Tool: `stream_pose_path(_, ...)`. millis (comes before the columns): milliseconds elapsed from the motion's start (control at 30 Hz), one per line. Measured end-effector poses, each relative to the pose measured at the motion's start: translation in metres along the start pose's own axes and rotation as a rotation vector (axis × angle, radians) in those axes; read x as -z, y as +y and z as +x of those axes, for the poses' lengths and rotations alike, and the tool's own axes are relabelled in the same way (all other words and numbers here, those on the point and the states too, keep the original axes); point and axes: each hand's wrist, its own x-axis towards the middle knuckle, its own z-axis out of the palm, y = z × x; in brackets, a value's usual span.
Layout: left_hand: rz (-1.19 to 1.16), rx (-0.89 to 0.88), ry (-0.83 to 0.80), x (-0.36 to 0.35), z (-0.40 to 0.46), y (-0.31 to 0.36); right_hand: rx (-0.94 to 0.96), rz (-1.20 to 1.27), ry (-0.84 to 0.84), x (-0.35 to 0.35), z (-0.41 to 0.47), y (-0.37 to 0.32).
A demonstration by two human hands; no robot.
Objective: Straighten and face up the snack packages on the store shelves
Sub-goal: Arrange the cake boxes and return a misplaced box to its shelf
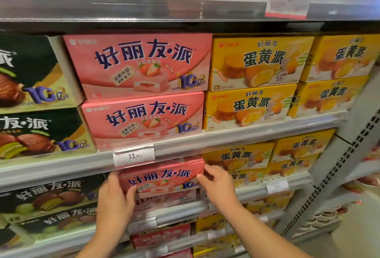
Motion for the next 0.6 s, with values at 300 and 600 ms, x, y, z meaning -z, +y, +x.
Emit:
stream_pose_path(300, 0.664, -0.25, -0.011, -0.008, 0.003, 0.016, -0.062, -0.186, -0.034, -0.006, 0.016, -0.009)
stream_pose_path(600, 0.792, -0.242, -0.116, -0.008, 0.024, 0.007, -0.134, -0.158, -0.134, -0.017, 0.024, -0.004)
